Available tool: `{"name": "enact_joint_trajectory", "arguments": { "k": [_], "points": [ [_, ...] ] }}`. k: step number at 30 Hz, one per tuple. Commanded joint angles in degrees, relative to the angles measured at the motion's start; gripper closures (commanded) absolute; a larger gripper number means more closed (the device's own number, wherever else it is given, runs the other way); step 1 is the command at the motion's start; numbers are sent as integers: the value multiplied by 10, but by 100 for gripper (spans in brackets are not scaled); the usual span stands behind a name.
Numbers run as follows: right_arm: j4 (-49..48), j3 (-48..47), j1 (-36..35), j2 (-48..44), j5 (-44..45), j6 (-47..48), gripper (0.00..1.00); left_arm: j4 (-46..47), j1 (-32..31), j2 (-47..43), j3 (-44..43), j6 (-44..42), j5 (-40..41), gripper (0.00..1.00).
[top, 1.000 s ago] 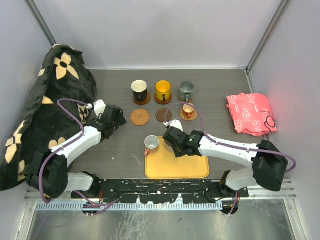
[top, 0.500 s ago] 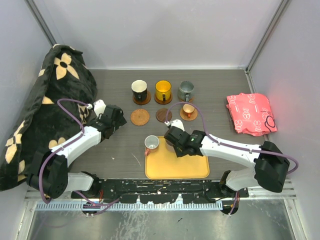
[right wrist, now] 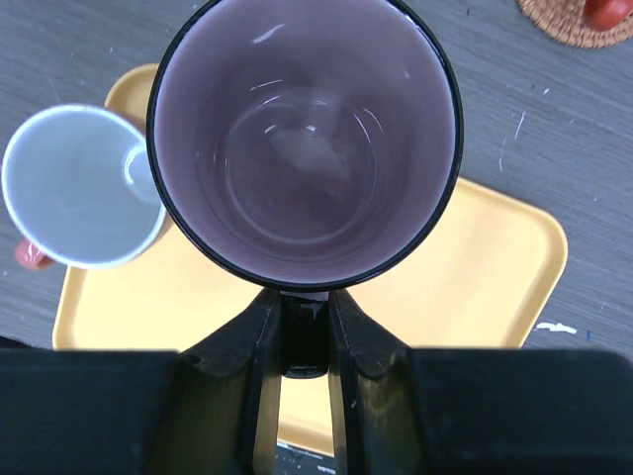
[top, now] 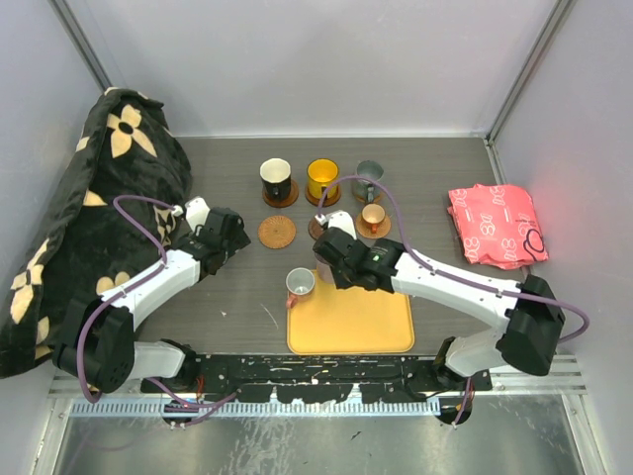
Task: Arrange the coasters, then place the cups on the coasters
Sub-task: Pick up the cup from the tray, then place the cup on the coaster.
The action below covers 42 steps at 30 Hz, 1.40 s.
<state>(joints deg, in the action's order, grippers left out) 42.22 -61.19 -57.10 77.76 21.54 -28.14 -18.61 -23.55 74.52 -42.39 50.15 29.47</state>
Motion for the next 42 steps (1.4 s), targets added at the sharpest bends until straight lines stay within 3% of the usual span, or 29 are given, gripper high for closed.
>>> {"name": "enact_joint_trajectory", "arguments": {
  "k": [1, 7, 25, 42],
  "points": [
    [-35, -46, 12, 28, 55, 16, 99, 21, 2, -9, -3, -4, 8, 2],
    [-64, -65, 33, 67, 94, 17, 99, 22, 1, -10, -3, -4, 8, 2],
    [-279, -40, 54, 114, 155, 24, 99, 23, 1, -6, -3, -4, 5, 2],
    [-367, -36, 80, 179, 139, 47, 99, 25, 2, 2, -6, -4, 2, 2]
  ]
}}
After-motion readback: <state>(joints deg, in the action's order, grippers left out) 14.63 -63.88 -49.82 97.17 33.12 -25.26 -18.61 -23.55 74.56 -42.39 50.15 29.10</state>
